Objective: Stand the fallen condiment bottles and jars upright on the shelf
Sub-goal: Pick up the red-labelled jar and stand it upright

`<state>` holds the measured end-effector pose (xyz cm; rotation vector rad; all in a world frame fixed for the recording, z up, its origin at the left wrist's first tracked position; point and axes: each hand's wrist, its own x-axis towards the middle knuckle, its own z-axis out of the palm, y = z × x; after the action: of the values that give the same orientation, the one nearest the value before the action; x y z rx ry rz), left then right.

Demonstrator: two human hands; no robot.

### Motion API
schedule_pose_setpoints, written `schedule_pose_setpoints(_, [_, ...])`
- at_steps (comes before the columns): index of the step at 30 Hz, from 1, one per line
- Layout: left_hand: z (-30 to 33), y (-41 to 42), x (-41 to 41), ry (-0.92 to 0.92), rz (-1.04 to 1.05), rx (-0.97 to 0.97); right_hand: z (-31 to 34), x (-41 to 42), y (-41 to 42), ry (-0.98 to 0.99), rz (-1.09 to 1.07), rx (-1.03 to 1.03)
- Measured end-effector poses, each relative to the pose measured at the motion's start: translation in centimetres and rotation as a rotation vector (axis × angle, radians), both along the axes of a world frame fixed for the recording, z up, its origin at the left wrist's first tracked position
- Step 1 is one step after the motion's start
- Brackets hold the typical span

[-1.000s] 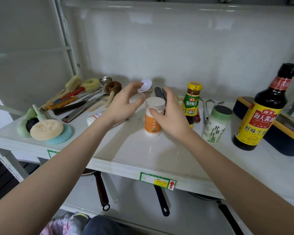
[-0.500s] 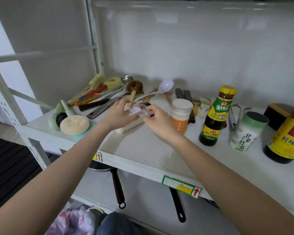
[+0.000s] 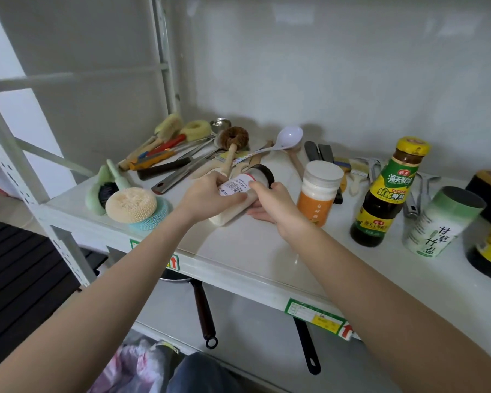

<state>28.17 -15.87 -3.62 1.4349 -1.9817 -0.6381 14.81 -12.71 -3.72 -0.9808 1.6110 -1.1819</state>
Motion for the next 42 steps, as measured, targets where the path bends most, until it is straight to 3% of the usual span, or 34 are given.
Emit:
schedule_pose_setpoints(4, [-0.4, 0.4, -0.7, 0.268, -0.007, 0.016, 0.7, 0.3, 0.0, 0.002, -0.042, -0.093])
schedule_pose_setpoints(7, [-0.5, 0.7, -1.3, 0.356, -0.041, -0.020, 1.7, 0.5, 0.5, 0.036, -0.059, -0.238])
schedule_pose_setpoints(17, [-1.1, 0.7, -1.3, 0.407, -0.132, 0.045, 4.6, -0.3, 2.1, 0.413, 0.116, -0.417])
schedule_pose_setpoints(26, [-0.2, 1.0, -1.0, 0.428, -0.262, 0.159, 7.9, -0.7, 1.8, 0.784, 0.323, -0.406])
schedule_pose_setpoints(31, [-0.7, 1.0, -1.7, 0.330, -0.300, 0.167, 8.6, -1.2, 1.9, 1.028, 0.226, -0.391])
schedule_pose_setpoints(35, [-0.9, 1.3, -2.5, 0.244, -0.202, 0.045, 8.3, -1.6, 1.5, 1.295, 0.078, -0.390])
schedule_pose_setpoints(39, [-0.7, 1.2, -3.1, 0.327, -0.165, -0.029, 7.7, -2.2, 1.3, 1.326, 0.017, -0.387])
schedule_pose_setpoints(42, [-0.7, 1.0, -2.9, 0.386, -0.198, -0.010, 7.7, -2.5, 1.4, 1.132, 0.130, -0.393])
